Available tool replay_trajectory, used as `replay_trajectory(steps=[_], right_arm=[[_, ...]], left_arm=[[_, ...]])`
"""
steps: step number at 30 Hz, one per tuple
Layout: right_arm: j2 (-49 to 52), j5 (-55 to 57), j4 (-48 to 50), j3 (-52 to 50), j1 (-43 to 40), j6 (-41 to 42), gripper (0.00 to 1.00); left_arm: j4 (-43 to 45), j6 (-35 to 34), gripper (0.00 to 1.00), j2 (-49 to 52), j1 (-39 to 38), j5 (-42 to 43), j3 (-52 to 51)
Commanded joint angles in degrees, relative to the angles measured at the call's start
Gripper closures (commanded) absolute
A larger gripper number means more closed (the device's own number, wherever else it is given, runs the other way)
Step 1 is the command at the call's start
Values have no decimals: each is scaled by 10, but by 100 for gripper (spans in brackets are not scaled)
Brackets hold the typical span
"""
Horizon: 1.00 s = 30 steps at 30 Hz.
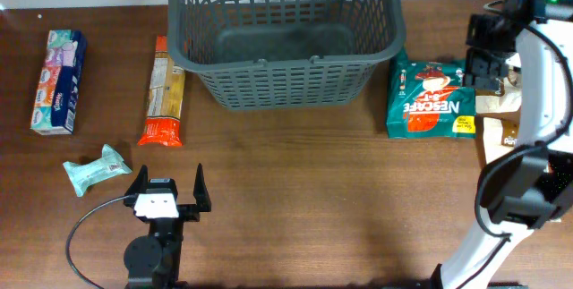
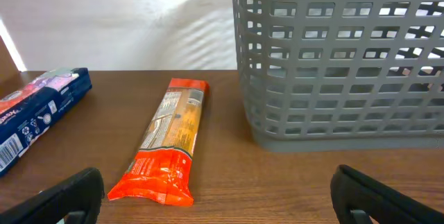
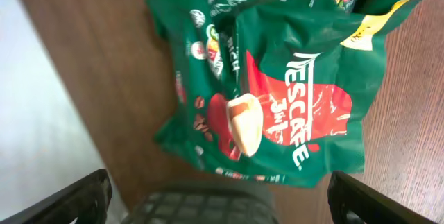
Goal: Pack container
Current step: 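Lower the right gripper onto the Nescafe bag and close on it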
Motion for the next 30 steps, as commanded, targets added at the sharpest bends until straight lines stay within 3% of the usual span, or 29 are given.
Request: replay_trajectory(steps=[1, 16, 30], right_arm=[[22, -7, 0, 10, 7, 9, 3], [82, -43, -32, 10, 7, 6, 1], [107, -42, 17, 9, 7, -62, 1]], left_arm=[[0, 9, 1, -5, 1, 6, -3], [0, 9, 1, -5, 1, 6, -3], [0, 9, 1, -5, 1, 6, -3]])
